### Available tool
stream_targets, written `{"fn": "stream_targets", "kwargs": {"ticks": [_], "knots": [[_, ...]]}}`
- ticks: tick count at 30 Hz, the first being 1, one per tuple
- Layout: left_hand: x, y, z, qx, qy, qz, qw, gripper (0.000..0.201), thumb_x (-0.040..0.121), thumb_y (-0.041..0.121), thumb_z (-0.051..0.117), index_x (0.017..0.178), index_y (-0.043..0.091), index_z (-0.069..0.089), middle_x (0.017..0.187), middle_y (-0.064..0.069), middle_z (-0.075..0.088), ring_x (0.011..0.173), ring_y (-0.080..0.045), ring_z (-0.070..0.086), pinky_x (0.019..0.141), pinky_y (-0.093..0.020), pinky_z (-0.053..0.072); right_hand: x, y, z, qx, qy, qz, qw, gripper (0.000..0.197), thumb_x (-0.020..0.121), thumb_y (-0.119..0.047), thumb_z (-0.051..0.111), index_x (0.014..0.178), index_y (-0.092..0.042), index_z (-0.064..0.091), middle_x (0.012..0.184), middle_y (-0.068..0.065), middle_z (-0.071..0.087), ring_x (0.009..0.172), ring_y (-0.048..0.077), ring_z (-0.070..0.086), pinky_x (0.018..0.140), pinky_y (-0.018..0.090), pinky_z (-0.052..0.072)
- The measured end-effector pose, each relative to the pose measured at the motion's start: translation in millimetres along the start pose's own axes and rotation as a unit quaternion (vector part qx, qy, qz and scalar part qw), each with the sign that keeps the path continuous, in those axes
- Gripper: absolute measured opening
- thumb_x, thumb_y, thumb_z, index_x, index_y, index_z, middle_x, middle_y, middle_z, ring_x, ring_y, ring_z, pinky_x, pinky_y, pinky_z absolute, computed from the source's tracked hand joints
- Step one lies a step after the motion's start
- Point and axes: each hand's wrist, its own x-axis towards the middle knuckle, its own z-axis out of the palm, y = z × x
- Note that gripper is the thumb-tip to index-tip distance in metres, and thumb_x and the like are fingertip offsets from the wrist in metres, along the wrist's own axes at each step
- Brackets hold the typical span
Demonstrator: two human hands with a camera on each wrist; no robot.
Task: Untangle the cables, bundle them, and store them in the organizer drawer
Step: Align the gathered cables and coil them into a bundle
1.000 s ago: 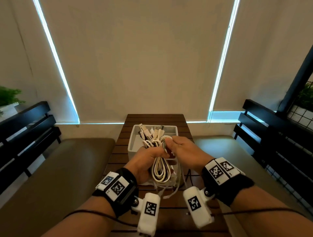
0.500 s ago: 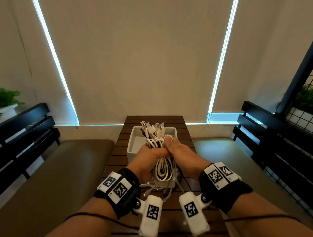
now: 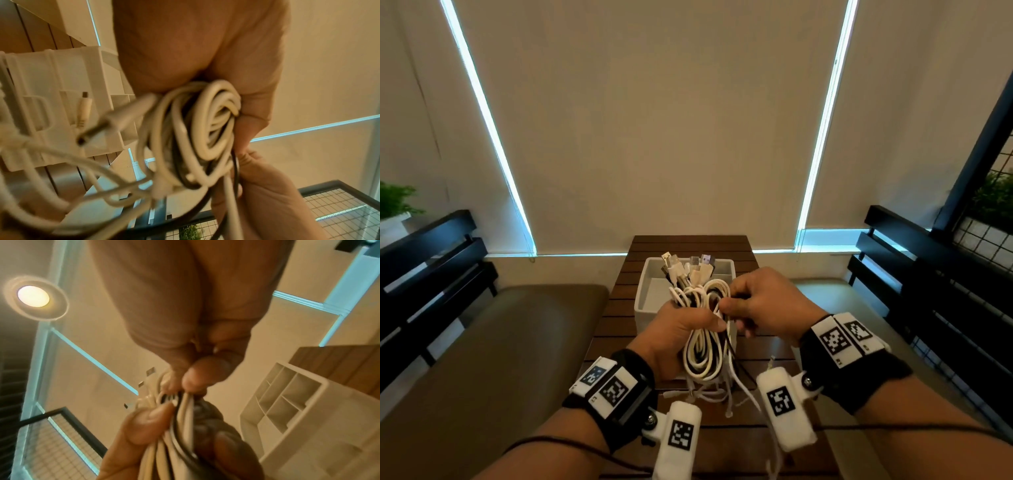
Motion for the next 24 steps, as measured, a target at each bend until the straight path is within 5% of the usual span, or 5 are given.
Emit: {"fn": "stream_targets", "kwargs": {"ticks": [8,11,17,21,24], "knots": [[1.7,4.3,-0.4,0.006,-0.012,-0.022,1.000,0.048,0.066,-0.003,0.065,0.113,-0.001,0.062,0.095,-0.024,0.063,0.079,-0.029,0.067,0.065,-0.037,0.056,4.0,12.5,10.6,0.055,0.109,-0.082,0.989,0.030,0.076,-0.007,0.077,0.055,-0.016,0.059,0.046,-0.009,0.058,0.045,-0.001,0.052,0.048,0.013,0.042],[2.0,2.3,-3.0,0.008,-0.011,-0.031,0.999,0.034,0.065,-0.002,0.065,0.099,0.002,0.066,0.082,-0.016,0.067,0.070,-0.023,0.068,0.062,-0.033,0.055,4.7,14.3,14.1,0.033,0.114,-0.102,0.988,0.029,0.076,-0.006,0.078,0.056,-0.010,0.056,0.047,-0.010,0.052,0.047,-0.002,0.049,0.049,0.009,0.040],[-1.9,0.8,-0.7,0.029,0.016,-0.054,0.998,0.028,0.063,0.002,0.066,0.091,-0.002,0.065,0.072,-0.018,0.063,0.068,-0.029,0.064,0.064,-0.036,0.056,6.8,19.2,16.6,0.026,0.148,-0.077,0.986,0.027,0.070,-0.013,0.083,0.062,-0.015,0.057,0.059,-0.007,0.057,0.052,-0.001,0.052,0.051,0.015,0.044],[-0.2,2.9,-0.6,0.042,0.038,-0.045,0.997,0.031,0.061,0.003,0.066,0.092,-0.002,0.064,0.068,-0.018,0.061,0.058,-0.027,0.063,0.054,-0.032,0.053,0.3,15.9,15.1,0.096,0.124,-0.061,0.986,0.015,0.090,-0.017,0.064,0.076,-0.011,0.064,0.068,0.003,0.068,0.062,0.013,0.067,0.055,0.025,0.054],[-3.2,2.8,-1.5,0.049,-0.001,-0.058,0.997,0.021,0.063,0.001,0.064,0.084,0.000,0.065,0.066,-0.016,0.063,0.056,-0.025,0.063,0.052,-0.030,0.053,-0.4,19.1,9.7,0.146,0.090,-0.022,0.985,0.013,0.092,-0.016,0.061,0.081,-0.011,0.061,0.069,0.007,0.069,0.065,0.018,0.068,0.054,0.029,0.054]]}}
